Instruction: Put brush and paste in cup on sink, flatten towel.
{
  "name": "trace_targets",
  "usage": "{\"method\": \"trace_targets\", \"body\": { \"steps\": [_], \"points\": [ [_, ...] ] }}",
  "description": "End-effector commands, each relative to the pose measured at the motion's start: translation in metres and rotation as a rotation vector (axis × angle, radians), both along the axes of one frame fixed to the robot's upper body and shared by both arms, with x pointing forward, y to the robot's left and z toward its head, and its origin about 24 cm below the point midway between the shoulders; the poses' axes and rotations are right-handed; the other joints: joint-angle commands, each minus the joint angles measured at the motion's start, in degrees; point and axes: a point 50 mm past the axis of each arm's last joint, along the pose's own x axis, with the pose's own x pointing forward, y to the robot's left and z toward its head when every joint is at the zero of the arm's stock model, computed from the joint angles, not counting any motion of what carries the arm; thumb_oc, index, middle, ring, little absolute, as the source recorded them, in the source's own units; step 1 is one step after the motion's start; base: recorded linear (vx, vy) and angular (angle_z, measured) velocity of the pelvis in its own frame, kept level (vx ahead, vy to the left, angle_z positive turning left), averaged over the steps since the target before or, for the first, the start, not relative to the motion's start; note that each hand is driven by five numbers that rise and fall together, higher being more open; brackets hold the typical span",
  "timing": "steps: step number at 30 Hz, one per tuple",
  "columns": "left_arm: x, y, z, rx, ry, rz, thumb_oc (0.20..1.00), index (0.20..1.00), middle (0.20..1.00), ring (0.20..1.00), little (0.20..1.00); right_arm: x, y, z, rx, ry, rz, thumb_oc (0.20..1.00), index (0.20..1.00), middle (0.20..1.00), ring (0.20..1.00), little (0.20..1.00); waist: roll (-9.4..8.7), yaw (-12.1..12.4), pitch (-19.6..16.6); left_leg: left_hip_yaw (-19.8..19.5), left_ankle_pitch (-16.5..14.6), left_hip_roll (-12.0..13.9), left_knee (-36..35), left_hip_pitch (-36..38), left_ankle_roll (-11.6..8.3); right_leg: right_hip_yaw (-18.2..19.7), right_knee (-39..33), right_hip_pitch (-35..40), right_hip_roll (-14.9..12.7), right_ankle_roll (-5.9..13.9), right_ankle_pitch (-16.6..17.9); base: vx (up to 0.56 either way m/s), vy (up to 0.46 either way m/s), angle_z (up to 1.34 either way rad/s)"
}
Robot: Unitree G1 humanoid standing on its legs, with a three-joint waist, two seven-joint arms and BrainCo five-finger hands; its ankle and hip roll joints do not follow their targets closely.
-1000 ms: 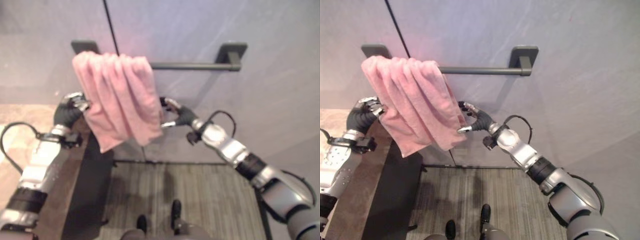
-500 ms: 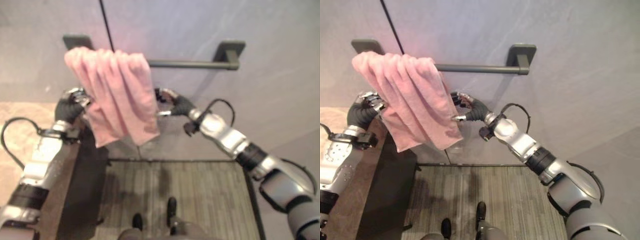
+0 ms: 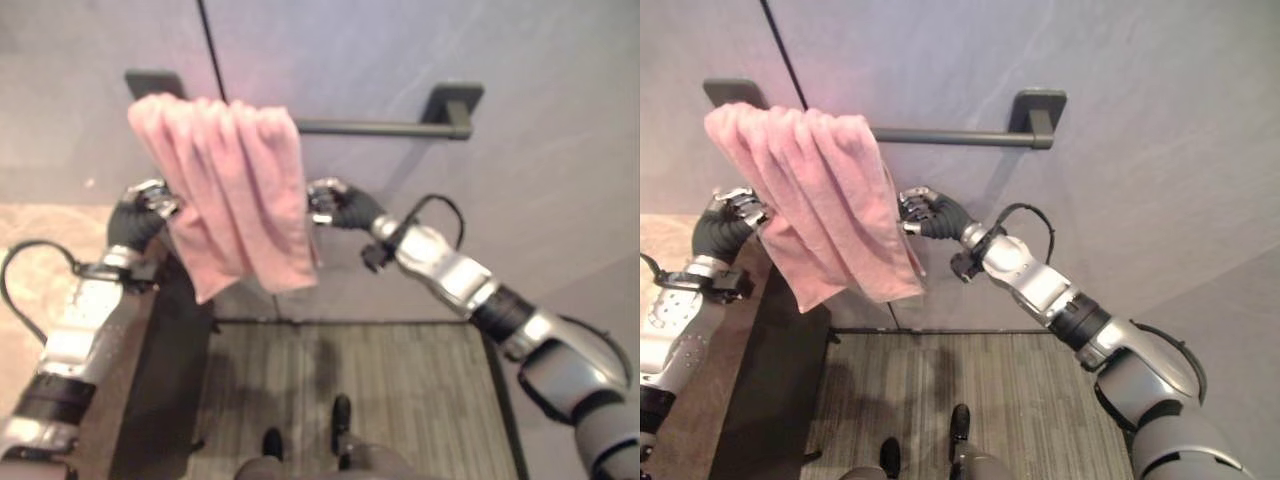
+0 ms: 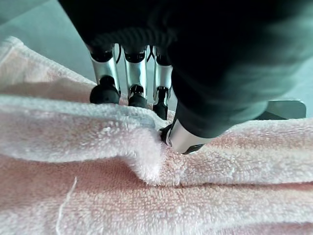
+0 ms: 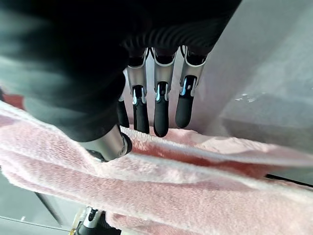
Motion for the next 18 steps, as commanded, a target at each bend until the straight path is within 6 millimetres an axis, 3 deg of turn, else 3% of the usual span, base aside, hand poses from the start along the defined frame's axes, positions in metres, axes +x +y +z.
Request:
{"method": "trace_targets", "body": {
  "steps": [1,3,4,6,8,13,15,18],
  "points": [
    [-0.001,-0.002,0.03,0.057,-0.111,-0.014,0.2,0.2,0.2,0.2,0.2,0.002,0.018,0.042,0.04,-0.12,0.054,0.573,0.573,0.573,0.573,0.573,-1.02,1.6,0.0,-0.3,0.1,0.2,0.7,-1.2,1.82,-0.5,-0.1,3.2,-3.6,5.86,-4.7,0.0,0.0,0.0],
    [-0.001,-0.003,0.031,0.056,-0.116,-0.014,0.2,0.2,0.2,0.2,0.2,0.002,0.018,0.044,0.039,-0.124,0.057,0.592,0.592,0.592,0.592,0.592,-1.09,1.6,0.1,-0.4,0.2,0.2,0.7,-1.5,1.82,-0.5,-0.1,3.1,-3.6,5.86,-4.7,-0.01,0.011,0.05],
    [0.0,-0.003,0.032,0.057,-0.121,-0.016,0.2,0.2,0.2,0.2,0.2,0.002,0.02,0.045,0.047,-0.115,0.061,0.652,0.652,0.652,0.652,0.652,-1.3,1.7,0.2,-0.5,0.2,0.1,0.7,-1.7,1.86,-0.5,-0.1,2.9,-3.7,5.88,-4.6,0.0,0.019,0.05],
    [0.0,-0.004,0.033,0.058,-0.124,-0.018,0.2,0.2,0.2,0.2,0.2,0.002,0.021,0.046,0.049,-0.111,0.067,0.686,0.686,0.686,0.686,0.686,-1.41,1.7,0.2,-0.6,0.2,0.1,0.7,-1.8,1.89,-0.5,-0.1,2.8,-3.7,5.88,-4.6,0.0,0.012,0.05],
    [0.0,-0.004,0.035,0.063,-0.128,-0.019,0.2,0.2,0.2,0.2,0.2,0.002,0.023,0.046,0.046,-0.107,0.076,0.827,0.827,0.827,0.827,0.827,-1.74,1.8,0.5,-0.6,0.3,0.0,0.7,-1.9,1.96,-0.5,-0.1,2.6,-3.7,5.89,-4.6,0.0,0.007,0.02],
    [0.0,-0.006,0.038,0.071,-0.139,-0.031,0.2,0.2,0.2,0.2,0.2,0.0,0.022,0.048,0.048,-0.092,0.096,0.859,0.859,0.859,0.859,0.859,-2.06,1.9,1.0,-0.7,0.4,-0.1,0.7,-2.3,1.98,-0.4,-0.1,2.4,-3.7,5.86,-4.5,0.0,0.0,0.0],
    [0.001,-0.007,0.042,0.077,-0.147,-0.034,0.2,0.2,0.2,0.2,0.2,-0.001,0.019,0.049,0.044,-0.082,0.111,1.0,1.0,1.0,1.0,1.0,-2.25,1.9,1.1,-0.7,0.4,0.0,0.7,-2.4,1.96,-0.4,-0.1,2.2,-3.7,5.9,-4.5,0.0,0.0,0.0],
    [0.001,-0.008,0.042,0.088,-0.14,-0.043,0.2,0.2,0.2,0.2,0.2,-0.004,0.007,0.05,0.007,-0.07,0.127,1.0,1.0,1.0,1.0,1.0,-2.51,1.6,1.2,-0.7,0.4,0.0,0.7,-2.3,1.91,-0.5,-0.1,2.3,-3.8,5.99,-4.6,0.0,0.0,0.0]
  ]
}}
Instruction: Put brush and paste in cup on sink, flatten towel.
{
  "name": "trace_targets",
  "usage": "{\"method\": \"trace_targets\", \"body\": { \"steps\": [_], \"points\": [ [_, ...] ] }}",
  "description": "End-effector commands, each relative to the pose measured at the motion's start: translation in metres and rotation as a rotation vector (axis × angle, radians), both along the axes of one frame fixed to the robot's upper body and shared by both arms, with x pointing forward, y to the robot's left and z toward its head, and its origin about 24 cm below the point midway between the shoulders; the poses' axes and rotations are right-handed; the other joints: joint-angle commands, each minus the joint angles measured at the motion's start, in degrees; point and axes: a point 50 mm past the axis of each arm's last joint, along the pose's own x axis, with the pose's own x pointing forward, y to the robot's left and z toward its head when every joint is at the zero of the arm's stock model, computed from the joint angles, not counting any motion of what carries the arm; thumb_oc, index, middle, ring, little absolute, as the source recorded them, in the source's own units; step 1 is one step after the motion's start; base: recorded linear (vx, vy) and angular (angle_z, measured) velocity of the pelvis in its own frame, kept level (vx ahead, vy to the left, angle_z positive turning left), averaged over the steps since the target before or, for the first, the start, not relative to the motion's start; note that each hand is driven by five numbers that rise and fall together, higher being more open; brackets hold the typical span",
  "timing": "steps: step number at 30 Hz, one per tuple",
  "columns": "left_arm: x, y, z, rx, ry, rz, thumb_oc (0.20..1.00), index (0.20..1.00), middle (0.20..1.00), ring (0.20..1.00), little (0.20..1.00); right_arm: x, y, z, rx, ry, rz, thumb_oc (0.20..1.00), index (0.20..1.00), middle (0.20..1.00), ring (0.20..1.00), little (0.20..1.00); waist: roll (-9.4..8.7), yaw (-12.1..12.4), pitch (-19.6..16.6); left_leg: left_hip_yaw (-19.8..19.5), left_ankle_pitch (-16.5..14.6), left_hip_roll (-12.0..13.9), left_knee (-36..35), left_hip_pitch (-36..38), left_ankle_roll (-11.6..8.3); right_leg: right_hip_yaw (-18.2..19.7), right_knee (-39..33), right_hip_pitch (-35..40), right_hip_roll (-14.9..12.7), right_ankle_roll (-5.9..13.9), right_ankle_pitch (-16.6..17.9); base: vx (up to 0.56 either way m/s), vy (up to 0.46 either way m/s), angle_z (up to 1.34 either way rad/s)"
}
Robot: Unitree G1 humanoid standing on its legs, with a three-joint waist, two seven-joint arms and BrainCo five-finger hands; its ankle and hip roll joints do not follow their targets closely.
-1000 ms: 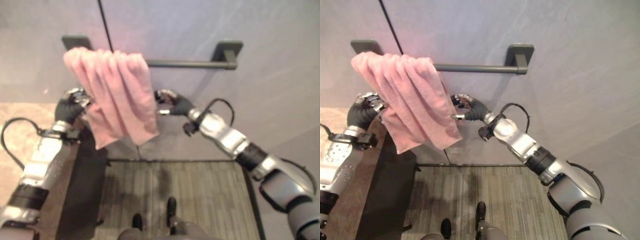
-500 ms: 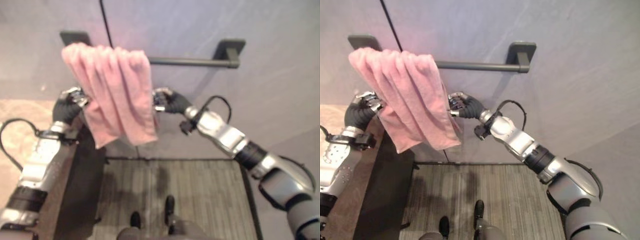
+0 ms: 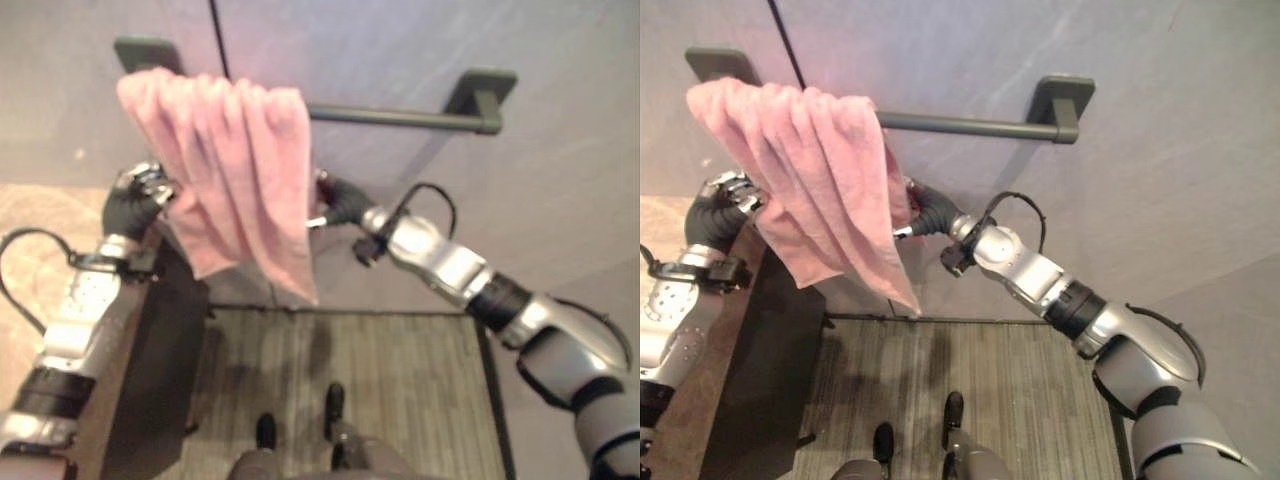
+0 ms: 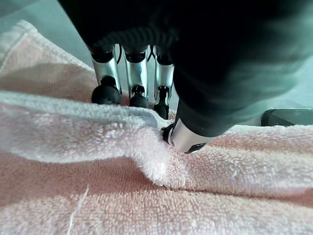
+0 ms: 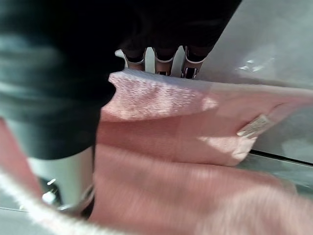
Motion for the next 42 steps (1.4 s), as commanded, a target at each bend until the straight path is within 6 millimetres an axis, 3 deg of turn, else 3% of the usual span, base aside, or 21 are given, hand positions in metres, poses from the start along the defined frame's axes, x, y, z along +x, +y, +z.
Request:
{"method": "trace_targets", "body": {
  "steps": [1,18,40,42],
  "points": [
    [-0.001,-0.005,0.028,0.088,-0.084,-0.042,0.2,0.2,0.2,0.2,0.2,-0.005,-0.002,0.042,-0.001,-0.117,0.075,1.0,1.0,1.0,1.0,1.0,-0.93,1.4,0.2,-0.1,0.2,-0.1,0.7,-0.7,2.03,0.0,-0.1,3.6,-3.7,6.04,-4.7,0.02,0.015,0.04],
    [0.0,-0.008,0.022,0.083,-0.065,-0.065,0.2,0.2,0.2,0.2,0.2,-0.01,-0.021,0.033,0.006,-0.045,0.1,1.0,1.0,1.0,1.0,1.0,-0.42,0.8,0.2,0.5,-0.4,-0.1,0.7,0.7,1.92,0.4,-0.1,4.5,-3.7,6.25,-5.0,0.0,0.004,-0.01],
    [0.002,-0.012,0.029,0.07,-0.09,-0.069,0.2,0.2,0.2,0.2,0.2,-0.005,0.006,0.047,-0.011,-0.116,0.108,1.0,1.0,1.0,1.0,1.0,-0.55,1.8,0.9,-0.4,0.3,-0.1,0.7,-1.2,1.91,-0.2,-0.1,3.3,-3.6,6.07,-4.7,0.0,0.002,0.02],
    [0.001,-0.012,0.028,0.069,-0.091,-0.069,0.2,0.2,0.2,0.2,0.2,-0.005,0.005,0.048,-0.003,-0.123,0.103,0.931,0.931,0.931,0.931,0.931,-0.66,1.8,0.9,-0.5,0.3,-0.1,0.7,-1.2,1.96,-0.2,-0.1,3.3,-3.6,6.1,-4.8,0.0,0.004,0.02]
  ]
}}
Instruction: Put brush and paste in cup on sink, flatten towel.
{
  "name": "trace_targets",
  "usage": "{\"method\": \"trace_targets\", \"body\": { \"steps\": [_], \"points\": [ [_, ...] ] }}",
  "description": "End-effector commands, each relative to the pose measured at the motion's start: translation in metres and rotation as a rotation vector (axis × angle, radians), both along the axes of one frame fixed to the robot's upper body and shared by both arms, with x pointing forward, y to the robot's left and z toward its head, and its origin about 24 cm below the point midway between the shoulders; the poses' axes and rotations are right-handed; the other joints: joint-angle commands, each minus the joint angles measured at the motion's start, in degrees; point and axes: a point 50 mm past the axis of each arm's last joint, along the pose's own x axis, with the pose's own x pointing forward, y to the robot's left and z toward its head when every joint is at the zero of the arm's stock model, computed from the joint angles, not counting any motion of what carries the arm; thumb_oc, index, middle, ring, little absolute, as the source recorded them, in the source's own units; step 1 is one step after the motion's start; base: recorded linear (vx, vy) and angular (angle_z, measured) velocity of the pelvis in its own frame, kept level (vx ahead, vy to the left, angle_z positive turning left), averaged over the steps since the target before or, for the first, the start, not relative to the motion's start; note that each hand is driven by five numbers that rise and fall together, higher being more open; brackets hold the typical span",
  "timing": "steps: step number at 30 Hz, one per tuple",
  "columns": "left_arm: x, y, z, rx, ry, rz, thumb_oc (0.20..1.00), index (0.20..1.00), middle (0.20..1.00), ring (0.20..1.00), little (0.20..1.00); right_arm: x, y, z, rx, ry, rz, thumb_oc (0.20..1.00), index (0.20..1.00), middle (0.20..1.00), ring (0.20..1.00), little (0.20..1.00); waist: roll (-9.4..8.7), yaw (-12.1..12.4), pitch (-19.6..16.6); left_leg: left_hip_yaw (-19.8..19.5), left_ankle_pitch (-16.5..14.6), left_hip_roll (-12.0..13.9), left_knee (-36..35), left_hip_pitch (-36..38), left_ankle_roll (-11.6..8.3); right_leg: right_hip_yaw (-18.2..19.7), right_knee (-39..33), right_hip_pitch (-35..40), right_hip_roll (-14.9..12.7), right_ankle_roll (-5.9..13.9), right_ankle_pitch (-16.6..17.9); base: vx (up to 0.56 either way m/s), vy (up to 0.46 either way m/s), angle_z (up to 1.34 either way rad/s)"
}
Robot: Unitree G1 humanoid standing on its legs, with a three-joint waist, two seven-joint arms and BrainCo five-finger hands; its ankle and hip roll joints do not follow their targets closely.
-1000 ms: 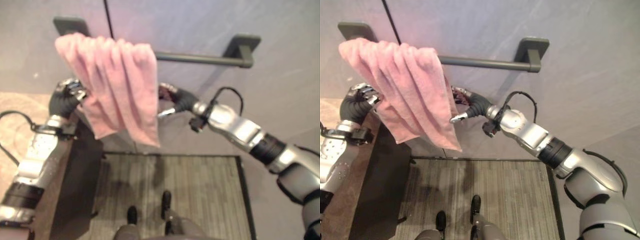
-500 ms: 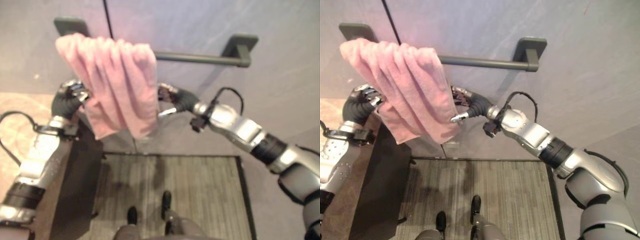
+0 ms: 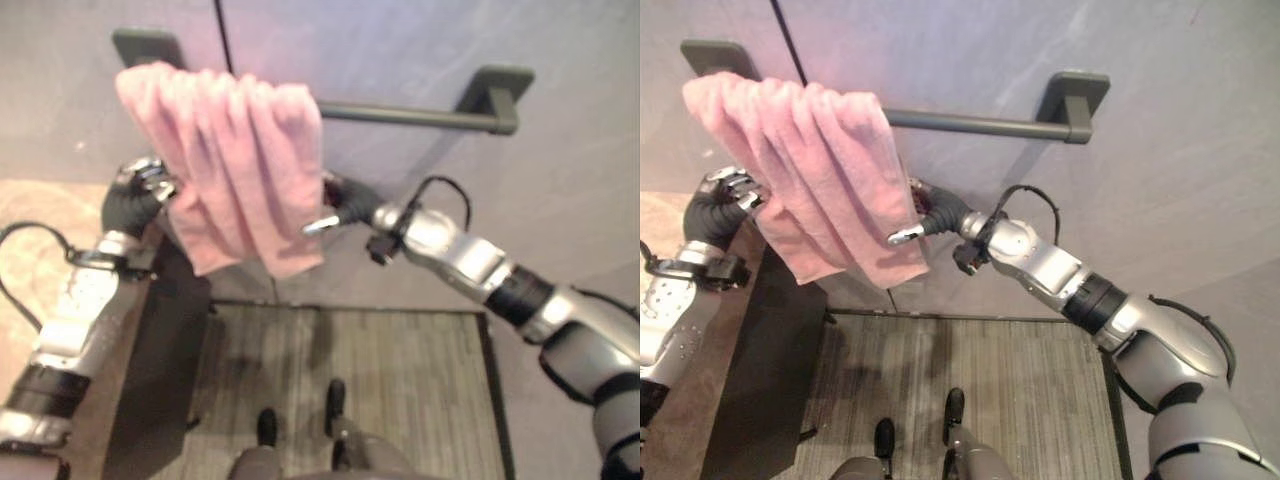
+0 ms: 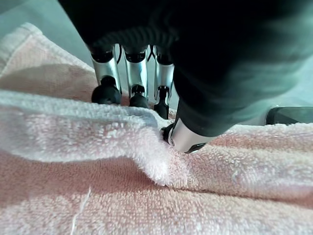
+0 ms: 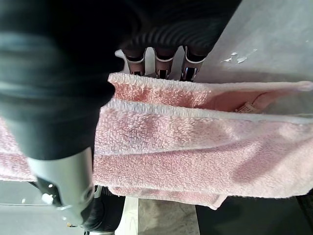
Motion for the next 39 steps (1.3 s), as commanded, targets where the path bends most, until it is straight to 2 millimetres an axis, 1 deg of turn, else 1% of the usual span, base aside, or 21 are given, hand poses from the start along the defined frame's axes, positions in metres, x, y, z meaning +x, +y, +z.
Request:
{"method": "trace_targets", "body": {
  "steps": [1,2,3,4,5,6,20,23,24,27,29,30,31,32,33,34,35,36,37,38,39],
  "points": [
    [0.002,-0.009,0.024,0.051,-0.083,-0.045,0.2,0.2,0.2,0.2,0.2,-0.002,0.013,0.04,0.022,-0.165,0.043,0.9,0.9,0.9,0.9,0.9,-1.23,1.7,0.4,0.1,0.3,-0.2,0.7,-0.9,2.0,0.0,-0.1,3.3,-3.6,6.09,-4.8,0.01,0.007,0.03],
    [0.002,-0.009,0.024,0.05,-0.085,-0.044,0.2,0.2,0.2,0.2,0.2,-0.002,0.013,0.041,0.022,-0.172,0.039,0.73,0.73,0.73,0.73,0.73,-1.3,1.7,0.4,0.1,0.3,-0.2,0.7,-1.0,2.03,-0.1,-0.1,3.3,-3.6,6.09,-4.7,0.0,0.0,0.0],
    [0.003,-0.009,0.024,0.049,-0.085,-0.043,0.2,0.2,0.2,0.2,0.2,-0.002,0.011,0.042,0.021,-0.183,0.032,0.529,0.529,0.529,0.529,0.529,-1.39,1.7,0.4,0.0,0.2,-0.2,0.7,-1.0,2.06,0.0,-0.1,3.3,-3.6,6.1,-4.8,0.0,0.0,0.0],
    [0.003,-0.01,0.023,0.044,-0.083,-0.042,0.2,0.2,0.2,0.2,0.2,-0.002,0.01,0.043,0.026,-0.184,0.028,0.457,0.457,0.457,0.457,0.457,-1.4,1.7,0.4,0.0,0.2,-0.2,0.7,-1.1,2.08,0.0,-0.1,3.2,-3.6,6.1,-4.7,0.0,0.0,0.0],
    [0.003,-0.01,0.023,0.044,-0.083,-0.042,0.2,0.2,0.2,0.2,0.2,-0.002,0.01,0.043,0.026,-0.184,0.028,0.272,0.272,0.272,0.272,0.272,-1.4,1.7,0.4,0.0,0.2,-0.2,0.7,-1.1,2.08,0.0,-0.1,3.2,-3.6,6.1,-4.7,0.0,0.0,0.0],
    [0.003,-0.01,0.022,0.039,-0.083,-0.041,0.2,0.2,0.2,0.2,0.2,-0.002,0.01,0.042,0.028,-0.179,0.027,0.216,0.216,0.216,0.216,0.216,-1.38,1.6,0.4,0.0,0.2,-0.2,0.7,-1.1,2.09,0.0,-0.1,3.2,-3.6,6.09,-4.8,0.0,0.0,0.0],
    [0.003,-0.015,0.019,0.018,-0.094,-0.038,0.2,0.2,0.2,0.2,0.2,-0.004,-0.001,0.04,0.07,-0.184,-0.009,0.2,0.2,0.2,0.2,0.2,-0.69,1.1,0.5,0.1,0.0,-0.6,0.7,-1.3,2.43,0.4,-0.1,2.9,-3.9,6.12,-4.8,0.0,0.0,0.0],
    [0.003,-0.016,0.018,-0.002,-0.101,-0.036,0.2,0.2,0.2,0.2,0.2,-0.004,-0.007,0.04,0.108,-0.191,-0.04,0.2,0.2,0.2,0.2,0.2,-0.4,1.0,0.5,0.1,0.0,-0.6,0.7,-1.3,2.52,0.5,-0.1,2.9,-3.9,6.08,-4.9,0.0,0.0,0.0],
    [0.001,-0.017,0.014,-0.038,-0.104,-0.031,0.2,0.2,0.2,0.2,0.2,-0.005,-0.013,0.038,0.166,-0.194,-0.073,0.2,0.2,0.2,0.2,0.2,-0.18,0.9,0.6,0.0,-0.2,-0.7,0.7,-1.2,2.62,0.5,-0.1,3.1,-3.9,6.03,-5.0,0.0,0.0,0.0],
    [-0.001,-0.017,0.008,-0.059,-0.096,-0.017,0.2,0.2,0.2,0.2,0.2,-0.006,-0.02,0.034,0.203,-0.211,-0.127,0.2,0.2,0.2,0.2,0.2,0.2,0.8,0.3,0.0,-0.4,-0.7,0.7,-0.8,2.77,0.6,-0.1,3.4,-3.9,5.99,-5.3,0.0,0.0,0.0],
    [-0.004,-0.02,-0.007,-0.145,-0.075,-0.007,0.2,0.2,0.2,0.2,0.2,-0.012,-0.026,0.023,0.259,-0.236,-0.186,0.2,0.2,0.2,0.2,0.2,0.92,0.4,-0.1,0.1,-1.1,-0.7,0.7,0.1,2.98,0.7,-0.1,4.3,-4.0,5.89,-5.7,0.01,-0.003,-0.02],
    [-0.004,-0.021,-0.008,-0.144,-0.074,-0.008,0.2,0.2,0.2,0.2,0.2,-0.012,-0.026,0.022,0.258,-0.235,-0.187,0.2,0.2,0.2,0.2,0.2,0.93,0.4,-0.1,0.1,-1.1,-0.7,0.7,0.2,2.98,0.7,-0.1,4.4,-4.0,5.89,-5.7,0.02,-0.005,-0.03],
    [-0.005,-0.025,-0.017,-0.163,-0.048,-0.017,0.2,0.2,0.2,0.2,0.2,-0.013,-0.028,0.015,0.266,-0.231,-0.215,0.2,0.2,0.2,0.2,0.2,1.19,0.2,-0.3,0.2,-1.3,-0.7,0.7,0.5,3.06,0.7,-0.1,4.6,-4.0,5.84,-5.8,0.03,-0.008,-0.04],
    [-0.009,-0.026,-0.022,-0.086,-0.032,-0.01,0.2,0.2,0.2,0.2,0.2,-0.016,-0.036,0.005,0.298,-0.218,-0.264,0.2,0.2,0.2,0.2,0.2,1.84,0.1,-0.9,0.4,-1.6,-0.7,0.7,1.4,3.13,0.8,-0.1,5.4,-4.0,5.83,-6.2,0.03,-0.008,-0.05],
    [-0.009,-0.026,-0.022,-0.085,-0.031,-0.01,0.2,0.2,0.2,0.2,0.2,-0.016,-0.036,0.005,0.298,-0.217,-0.264,0.2,0.2,0.2,0.2,0.2,1.82,0.1,-0.9,0.4,-1.7,-0.7,0.7,1.5,3.12,0.8,-0.1,5.5,-4.0,5.84,-6.2,0.04,-0.002,-0.05],
    [-0.013,-0.027,-0.029,-0.139,-0.023,-0.004,0.2,0.2,0.2,0.2,0.2,-0.017,-0.039,-0.004,0.345,-0.194,-0.306,0.2,0.2,0.2,0.2,0.2,2.13,0.0,-1.3,0.5,-1.9,-0.8,0.7,1.9,3.16,0.8,-0.1,5.9,-4.1,5.84,-6.3,0.02,-0.005,-0.03],
    [-0.017,-0.037,-0.048,-0.232,0.03,-0.026,0.2,0.2,0.2,0.2,0.2,-0.024,-0.033,-0.018,0.308,-0.191,-0.289,0.2,0.2,0.2,0.2,0.2,2.69,-0.4,-1.7,0.7,-2.2,-0.8,0.7,2.7,3.22,1.0,-0.1,6.5,-4.2,5.82,-6.4,0.03,-0.009,-0.04],
    [-0.018,-0.036,-0.05,-0.148,0.042,-0.03,0.2,0.2,0.2,0.2,0.2,-0.026,-0.037,-0.024,0.309,-0.165,-0.301,0.2,0.2,0.2,0.2,0.2,3.0,-0.6,-2.0,0.8,-2.3,-0.8,0.7,3.1,3.2,1.0,-0.1,7.0,-4.1,5.82,-6.7,0.01,-0.012,-0.09],
    [-0.018,-0.037,-0.05,-0.148,0.042,-0.03,0.2,0.2,0.2,0.2,0.2,-0.026,-0.037,-0.025,0.309,-0.165,-0.302,0.2,0.2,0.2,0.2,0.2,3.01,-0.6,-2.0,0.8,-2.3,-0.8,0.7,3.2,3.19,1.0,-0.1,7.0,-4.1,5.82,-6.7,0.02,-0.008,-0.08],
    [-0.023,-0.033,-0.053,-0.155,0.043,-0.009,0.2,0.2,0.2,0.2,0.2,-0.028,-0.047,-0.03,0.344,-0.142,-0.349,0.2,0.2,0.2,0.2,0.2,3.46,-0.9,-2.6,0.9,-2.6,-0.8,0.7,3.9,3.22,0.9,-0.1,7.7,-4.2,5.8,-6.9,0.01,-0.011,-0.06],
    [-0.025,-0.032,-0.06,-0.22,0.056,0.002,0.2,0.2,0.2,0.2,0.2,-0.031,-0.049,-0.032,0.335,-0.16,-0.357,0.2,0.2,0.2,0.2,0.2,3.66,-1.0,-2.7,1.0,-2.7,-0.8,0.7,4.2,3.23,0.9,-0.1,8.0,-4.2,5.79,-7.0,0.0,0.0,0.0]
  ]
}}
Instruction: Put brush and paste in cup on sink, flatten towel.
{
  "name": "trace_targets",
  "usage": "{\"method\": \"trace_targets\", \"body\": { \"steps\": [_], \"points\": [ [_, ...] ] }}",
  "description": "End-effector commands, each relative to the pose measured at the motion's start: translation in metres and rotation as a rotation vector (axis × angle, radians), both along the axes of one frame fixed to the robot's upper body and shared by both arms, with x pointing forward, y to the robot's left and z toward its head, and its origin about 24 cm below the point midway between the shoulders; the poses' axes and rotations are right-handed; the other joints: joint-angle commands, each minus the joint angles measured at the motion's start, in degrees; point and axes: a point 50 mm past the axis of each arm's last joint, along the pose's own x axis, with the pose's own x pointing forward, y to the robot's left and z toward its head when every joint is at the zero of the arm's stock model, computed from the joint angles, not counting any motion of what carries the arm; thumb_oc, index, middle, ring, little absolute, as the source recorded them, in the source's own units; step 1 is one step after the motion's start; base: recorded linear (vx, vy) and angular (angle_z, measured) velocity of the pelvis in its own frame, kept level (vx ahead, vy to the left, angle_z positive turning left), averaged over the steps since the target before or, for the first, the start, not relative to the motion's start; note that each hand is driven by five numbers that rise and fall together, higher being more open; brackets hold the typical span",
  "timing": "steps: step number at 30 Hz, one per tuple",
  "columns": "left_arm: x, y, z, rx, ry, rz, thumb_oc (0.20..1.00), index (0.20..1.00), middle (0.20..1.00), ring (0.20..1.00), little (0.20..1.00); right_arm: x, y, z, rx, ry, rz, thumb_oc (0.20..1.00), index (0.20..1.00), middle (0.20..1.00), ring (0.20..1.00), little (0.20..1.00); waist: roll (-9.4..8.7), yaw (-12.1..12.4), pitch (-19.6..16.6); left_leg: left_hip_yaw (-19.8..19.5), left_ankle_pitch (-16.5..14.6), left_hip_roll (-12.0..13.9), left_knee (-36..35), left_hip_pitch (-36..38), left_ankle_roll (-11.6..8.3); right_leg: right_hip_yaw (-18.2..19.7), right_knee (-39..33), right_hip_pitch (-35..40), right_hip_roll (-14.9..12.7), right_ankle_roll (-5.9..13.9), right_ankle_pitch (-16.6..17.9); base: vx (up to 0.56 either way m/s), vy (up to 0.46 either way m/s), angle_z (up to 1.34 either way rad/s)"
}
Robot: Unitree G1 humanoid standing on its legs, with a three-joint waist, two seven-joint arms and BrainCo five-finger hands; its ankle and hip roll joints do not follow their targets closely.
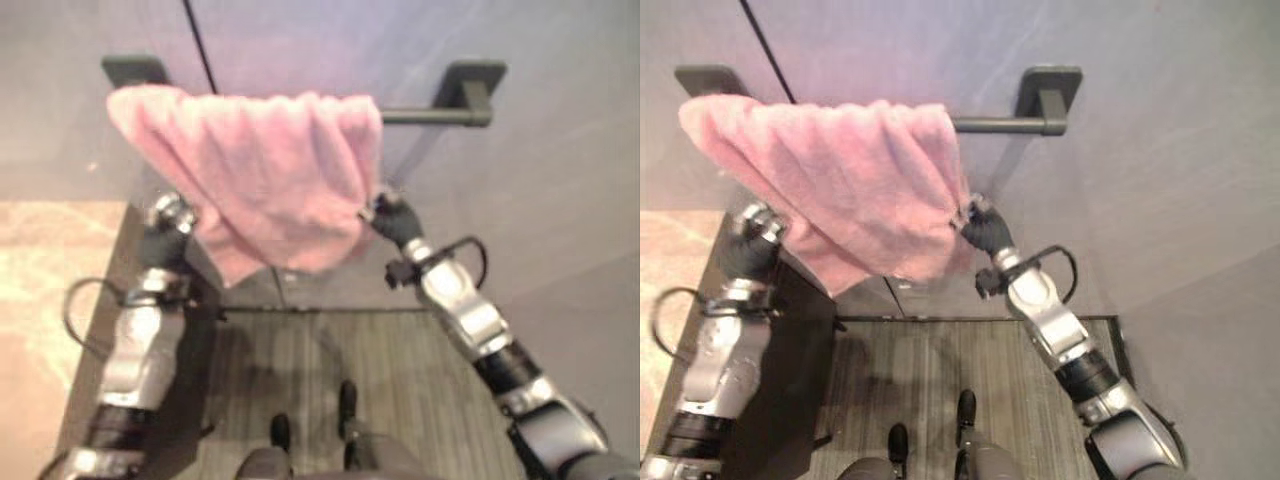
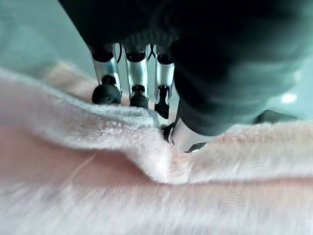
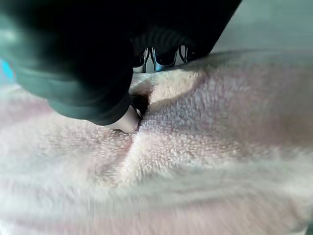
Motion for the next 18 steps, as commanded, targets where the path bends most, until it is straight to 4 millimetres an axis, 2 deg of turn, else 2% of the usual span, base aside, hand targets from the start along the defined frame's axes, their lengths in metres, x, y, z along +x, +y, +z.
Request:
{"method": "trace_targets", "body": {
  "steps": [1,3,4,7,11,18],
  "points": [
    [-0.01,0.008,-0.011,0.027,0.018,0.03,0.2,0.2,0.2,0.2,0.2,-0.009,-0.005,0.018,0.05,-0.13,-0.009,0.2,0.2,0.2,0.2,0.2,0.22,-0.3,-4.5,-0.1,-2.6,-0.6,0.7,0.6,3.02,0.0,0.0,5.0,-4.1,5.64,-6.9,0.0,0.0,0.0],
    [-0.015,0.012,-0.018,0.035,0.037,0.06,0.2,0.2,0.2,0.2,0.2,-0.01,-0.013,0.016,0.086,-0.122,-0.047,0.2,0.2,0.2,0.2,0.2,0.52,-0.4,-4.8,-0.1,-2.6,-0.7,0.7,0.9,3.04,-0.2,0.0,5.5,-4.1,5.57,-7.1,-0.02,-0.014,0.01],
    [-0.02,0.01,-0.025,0.03,0.055,0.057,0.2,0.2,0.2,0.2,0.2,-0.013,-0.013,0.017,0.046,-0.149,-0.038,0.2,0.2,0.2,0.2,0.2,1.31,-0.4,-5.2,-0.2,-2.6,-0.8,0.7,1.3,3.06,-0.3,0.0,6.0,-4.3,5.55,-7.2,-0.05,-0.02,0.01],
    [-0.022,0.01,-0.029,-0.047,0.051,0.082,0.2,0.2,0.2,0.2,0.2,-0.012,-0.014,0.018,0.095,-0.155,-0.067,0.2,0.2,0.2,0.2,0.2,1.78,-0.2,-5.5,-0.1,-2.5,-0.9,0.7,1.5,3.1,-0.4,0.0,6.3,-4.4,5.5,-7.1,-0.04,-0.013,0.0],
    [-0.021,0.012,-0.021,-0.045,0.012,0.1,0.2,0.2,0.2,0.2,0.2,-0.012,-0.01,0.028,0.133,-0.185,-0.047,0.2,0.2,0.2,0.2,0.2,2.13,0.1,-5.9,-0.3,-2.3,-1.0,0.7,1.5,3.11,-0.6,0.0,6.4,-4.6,5.48,-7.1,-0.04,-0.019,0.01],
    [-0.013,0.021,0.009,0.073,-0.085,0.153,0.2,0.2,0.2,0.2,0.2,-0.008,0.004,0.049,0.147,-0.247,-0.009,0.2,0.2,0.2,0.2,0.2,2.59,0.7,-6.3,-0.4,-1.7,-1.0,0.7,1.0,2.85,-0.9,0.0,6.2,-4.5,5.44,-6.9,-0.01,-0.004,0.0]
  ]
}}
